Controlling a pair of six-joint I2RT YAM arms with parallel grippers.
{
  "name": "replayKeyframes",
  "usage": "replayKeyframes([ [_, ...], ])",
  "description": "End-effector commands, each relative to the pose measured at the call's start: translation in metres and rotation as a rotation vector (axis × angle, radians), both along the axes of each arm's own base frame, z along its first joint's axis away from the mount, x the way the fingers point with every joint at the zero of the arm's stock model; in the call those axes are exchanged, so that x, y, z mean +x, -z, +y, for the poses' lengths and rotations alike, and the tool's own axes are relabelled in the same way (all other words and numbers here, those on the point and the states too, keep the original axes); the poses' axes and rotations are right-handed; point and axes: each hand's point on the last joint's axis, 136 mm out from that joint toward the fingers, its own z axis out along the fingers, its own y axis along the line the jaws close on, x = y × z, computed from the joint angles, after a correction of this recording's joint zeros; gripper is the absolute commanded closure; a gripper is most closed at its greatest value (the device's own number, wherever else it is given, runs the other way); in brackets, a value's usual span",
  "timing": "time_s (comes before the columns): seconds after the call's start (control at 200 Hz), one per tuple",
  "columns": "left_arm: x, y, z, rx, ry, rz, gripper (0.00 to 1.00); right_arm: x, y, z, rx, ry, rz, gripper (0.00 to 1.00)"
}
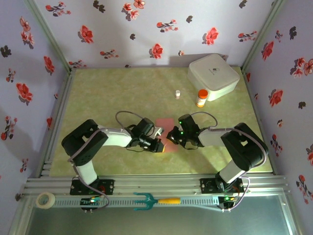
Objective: Fold a paper plane with a square sheet of paper (pick it up from the middle)
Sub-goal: Fold the triangle a second time at the center of the table.
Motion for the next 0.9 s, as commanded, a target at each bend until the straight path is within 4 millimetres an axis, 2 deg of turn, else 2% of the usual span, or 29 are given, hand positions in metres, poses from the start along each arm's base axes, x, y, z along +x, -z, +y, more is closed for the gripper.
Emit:
replayKeyframes([
  [0.0,-0.025,0.009,0.016,0.045,0.013,0.091,1.0,-0.018,0.035,-0.029,-0.131,0.05,0.096,0.99],
  [0.155,-0.028,0.002,0.017,0.025,0.013,0.079,1.0,-0.017,0.033,-0.028,-0.129,0.049,0.094,0.99],
  [0.325,-0.016,-0.037,0.002,-0.066,0.024,-0.005,0.98,-0.017,0.033,-0.028,-0.127,0.048,0.094,0.99],
  [0.415,-0.003,-0.055,-0.001,-0.107,0.001,-0.051,0.97,-0.017,0.033,-0.028,-0.125,0.051,0.093,0.99],
  [0.59,0.022,-0.053,0.003,-0.096,-0.06,-0.064,0.97,-0.017,0.032,-0.026,-0.116,0.052,0.093,0.99],
  [0.895,0.034,-0.027,-0.015,-0.082,-0.061,-0.008,0.98,-0.014,0.029,-0.023,-0.106,0.046,0.087,0.98],
])
